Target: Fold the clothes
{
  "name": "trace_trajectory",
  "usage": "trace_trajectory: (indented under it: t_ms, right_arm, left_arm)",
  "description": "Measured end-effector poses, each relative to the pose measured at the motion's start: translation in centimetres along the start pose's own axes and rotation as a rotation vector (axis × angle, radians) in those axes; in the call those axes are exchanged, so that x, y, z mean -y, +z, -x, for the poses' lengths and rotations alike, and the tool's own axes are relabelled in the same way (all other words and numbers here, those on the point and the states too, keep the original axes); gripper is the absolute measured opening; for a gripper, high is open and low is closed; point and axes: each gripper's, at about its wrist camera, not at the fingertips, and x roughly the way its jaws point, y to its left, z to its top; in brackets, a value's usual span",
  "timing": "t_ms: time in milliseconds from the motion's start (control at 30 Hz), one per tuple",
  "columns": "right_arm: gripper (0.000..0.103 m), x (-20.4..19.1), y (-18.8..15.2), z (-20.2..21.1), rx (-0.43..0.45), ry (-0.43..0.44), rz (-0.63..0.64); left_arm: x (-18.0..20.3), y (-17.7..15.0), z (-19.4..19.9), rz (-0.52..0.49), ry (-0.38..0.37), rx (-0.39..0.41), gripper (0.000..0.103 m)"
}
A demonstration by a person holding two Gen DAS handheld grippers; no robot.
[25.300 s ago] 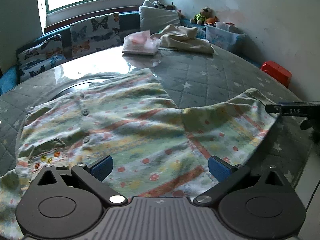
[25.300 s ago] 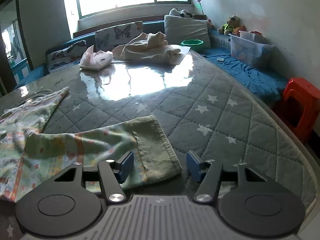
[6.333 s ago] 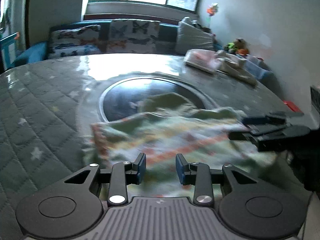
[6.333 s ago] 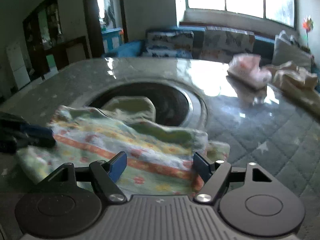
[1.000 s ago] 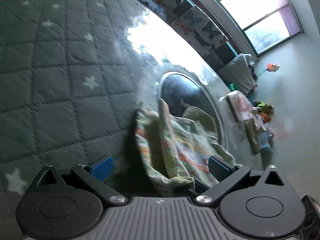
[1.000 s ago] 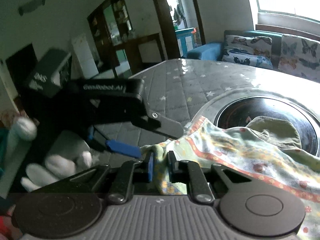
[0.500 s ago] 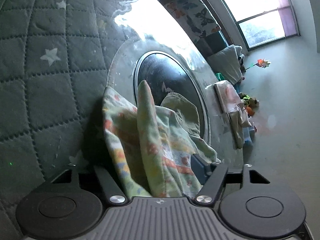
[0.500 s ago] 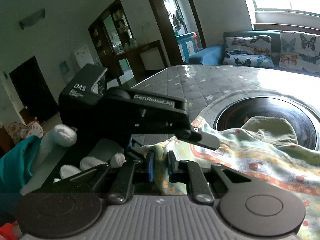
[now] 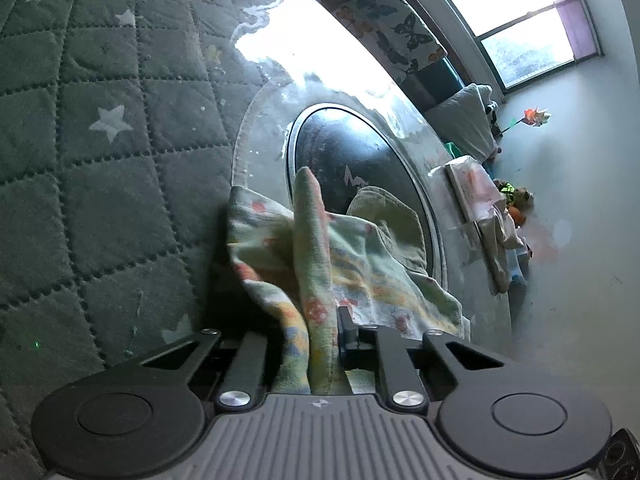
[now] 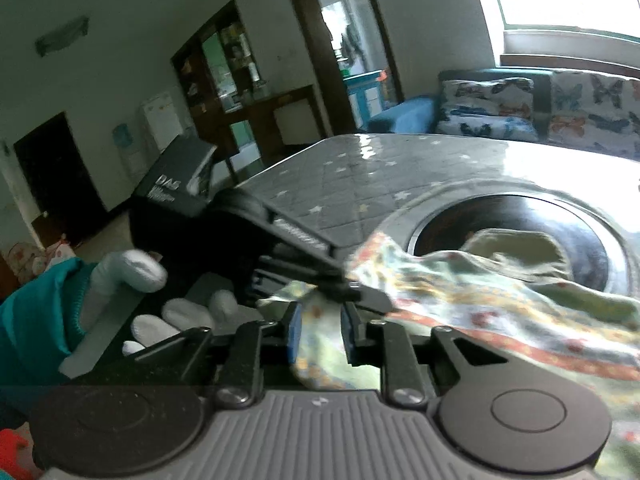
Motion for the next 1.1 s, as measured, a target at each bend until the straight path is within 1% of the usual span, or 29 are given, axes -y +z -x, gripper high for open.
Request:
trace_trajectory:
  t_ms: [67, 100, 200, 233, 333, 400, 467, 533, 633, 800, 833, 867, 933, 1033, 1100]
  right_arm:
    - [0.039, 0.5, -0.1, 0.7, 0.013, -0.02, -0.008]
    - [0.04, 0.9, -0.2, 1.1, 0.019, -0.036, -0.015]
    - [0.042, 3.8, -0.5, 2.6, 0.035, -0.152, -0.061]
    - [0.046, 4.8, -0.6, 3.1, 0.04, -0.193, -0.077]
    - [0.048, 8.1, -1.2, 4.3, 0.043, -0.328, -0.12]
    - [0.052, 10.4, -1.5, 4.7, 0.043, -0.414, -0.158]
    - [0.054, 12.6, -2.0, 5.0, 0.046, -0.477, -0.212]
    - [0.054, 14.6, -2.5, 5.1, 0.043, -0.503, -0.268]
    - [0.054, 16.5, -3.2, 4.9, 0.038, -0.511, -0.313]
    - [0.053, 16.5, -3.3, 4.3, 0.037, -0.488, -0.299]
    - [0.05, 16.4, -3.2, 4.1, 0.034, -0.475, -0.295]
    - [0.039, 16.2, -3.2, 4.0, 0.031, -0.463, -0.291]
    - [0.026, 15.8, -3.0, 3.8, 0.023, -0.439, -0.289]
    - [0.023, 15.8, -2.9, 3.9, 0.021, -0.402, -0.316]
    - [0.024, 16.0, -2.9, 4.2, 0.024, -0.396, -0.325]
  left_arm:
    - [0.2, -0.1, 0.0, -0.013, 0.008, 0.003, 0.016]
    - [0.3, -0.1, 0.1, -0.02, 0.013, 0.004, 0.016]
    - [0.4, -0.2, 0.0, -0.041, 0.018, 0.004, 0.016]
    - [0.5, -0.2, 0.0, -0.045, 0.018, 0.005, 0.016]
    - [0.5, -0.2, 0.0, -0.056, 0.02, 0.004, 0.016]
    - [0.6, -0.2, 0.0, -0.063, 0.022, 0.003, 0.016]
    - [0.6, -0.3, -0.1, -0.07, 0.024, 0.002, 0.016]
    - [0.6, -0.2, -0.1, -0.07, 0.024, -0.001, 0.016]
    - [0.8, -0.2, -0.2, -0.08, 0.028, -0.001, 0.016]
    - [0.8, -0.2, -0.2, -0.079, 0.025, -0.002, 0.016]
    - [0.7, -0.2, -0.2, -0.079, 0.024, -0.003, 0.016]
    - [0.7, -0.2, -0.2, -0.079, 0.023, -0.004, 0.016]
    - [0.7, -0.2, -0.2, -0.082, 0.02, -0.005, 0.016]
    - [0.6, -0.1, -0.3, -0.085, 0.016, -0.008, 0.016]
    - [0.6, -0.1, -0.3, -0.089, 0.016, -0.01, 0.016]
